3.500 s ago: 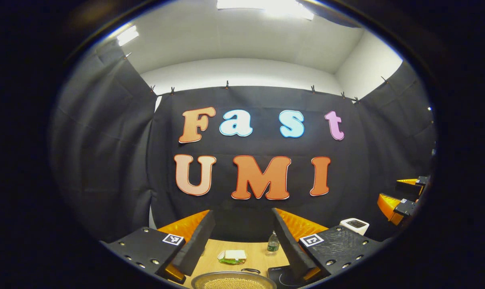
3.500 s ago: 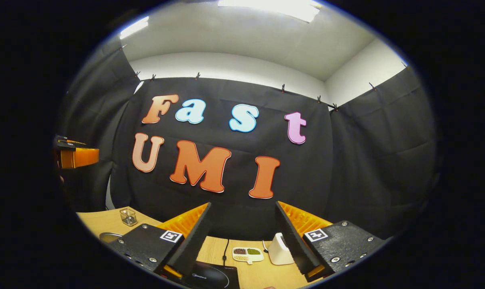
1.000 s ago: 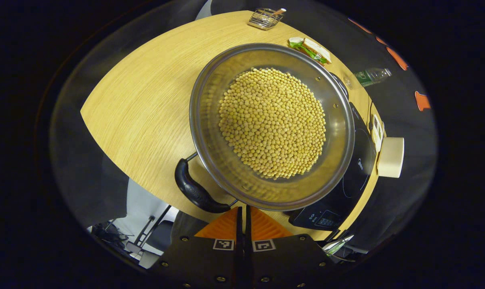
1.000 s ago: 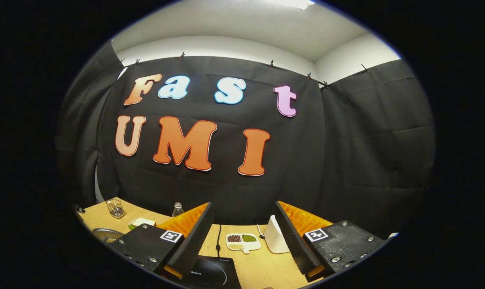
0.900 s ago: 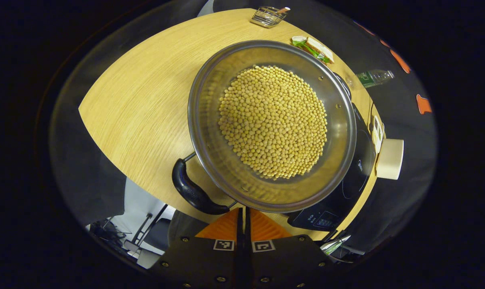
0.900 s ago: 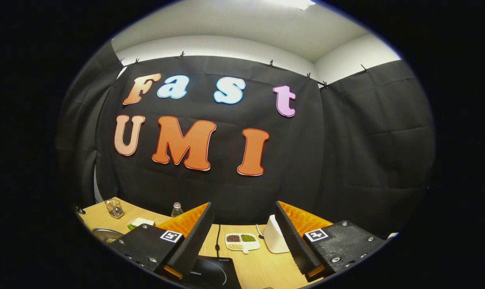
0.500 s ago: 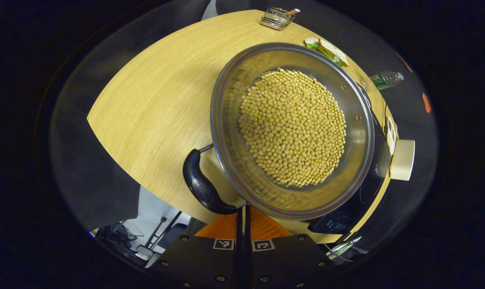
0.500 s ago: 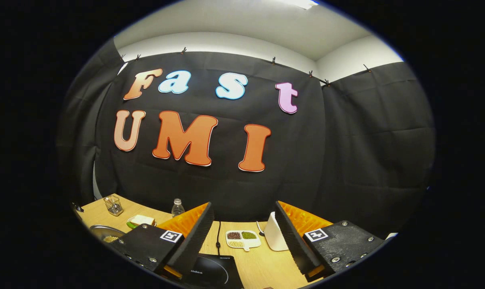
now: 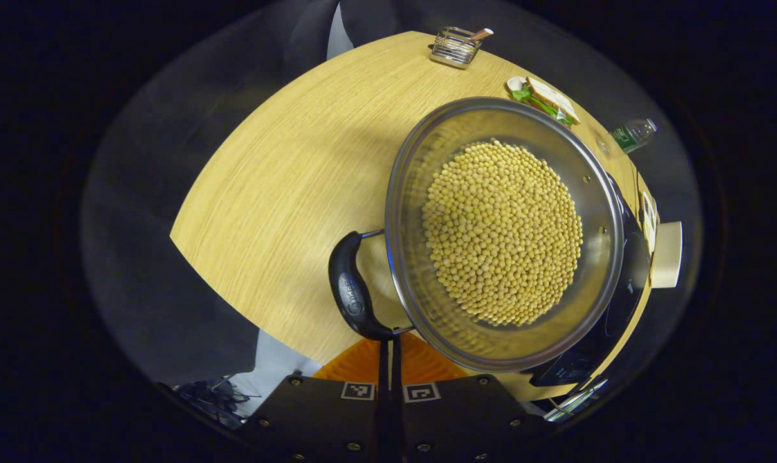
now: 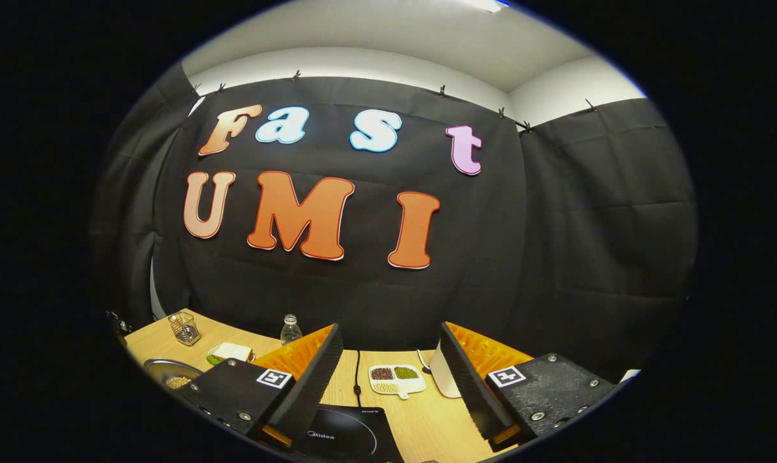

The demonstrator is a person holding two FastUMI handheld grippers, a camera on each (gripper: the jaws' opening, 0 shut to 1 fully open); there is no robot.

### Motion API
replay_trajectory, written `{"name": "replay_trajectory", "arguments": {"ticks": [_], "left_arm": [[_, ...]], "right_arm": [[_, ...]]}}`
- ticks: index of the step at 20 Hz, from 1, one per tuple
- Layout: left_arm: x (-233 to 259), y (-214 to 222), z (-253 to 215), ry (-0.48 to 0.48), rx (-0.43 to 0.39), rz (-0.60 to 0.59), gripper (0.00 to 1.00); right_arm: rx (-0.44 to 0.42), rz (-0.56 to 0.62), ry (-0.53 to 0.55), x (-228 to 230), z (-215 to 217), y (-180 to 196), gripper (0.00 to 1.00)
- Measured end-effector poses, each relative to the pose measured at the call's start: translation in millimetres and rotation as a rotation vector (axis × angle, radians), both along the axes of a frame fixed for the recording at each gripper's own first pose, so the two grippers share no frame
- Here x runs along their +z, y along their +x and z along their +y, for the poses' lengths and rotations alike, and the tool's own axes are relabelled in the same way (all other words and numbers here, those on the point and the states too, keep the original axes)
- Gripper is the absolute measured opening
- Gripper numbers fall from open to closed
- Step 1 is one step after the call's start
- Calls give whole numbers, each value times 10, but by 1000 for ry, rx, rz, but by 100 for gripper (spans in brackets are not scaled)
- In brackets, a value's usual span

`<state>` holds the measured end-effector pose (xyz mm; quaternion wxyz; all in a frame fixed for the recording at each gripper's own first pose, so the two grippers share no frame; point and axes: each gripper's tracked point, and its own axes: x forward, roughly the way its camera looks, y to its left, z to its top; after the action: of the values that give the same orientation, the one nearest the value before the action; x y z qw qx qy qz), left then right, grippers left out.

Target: First push the handle of the pot to place it horizontally, then grasp the pot with both hands and set it on the induction cooktop.

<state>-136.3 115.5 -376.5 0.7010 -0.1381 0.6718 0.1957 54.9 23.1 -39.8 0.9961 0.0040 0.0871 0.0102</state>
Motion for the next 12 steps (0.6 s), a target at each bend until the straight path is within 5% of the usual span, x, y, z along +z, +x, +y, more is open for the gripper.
{"name": "replay_trajectory", "arguments": {"ticks": [12], "left_arm": [[41, 322, 508, 118, -138, -33, 2]], "right_arm": [[-63, 92, -12, -129, -35, -94, 95]]}}
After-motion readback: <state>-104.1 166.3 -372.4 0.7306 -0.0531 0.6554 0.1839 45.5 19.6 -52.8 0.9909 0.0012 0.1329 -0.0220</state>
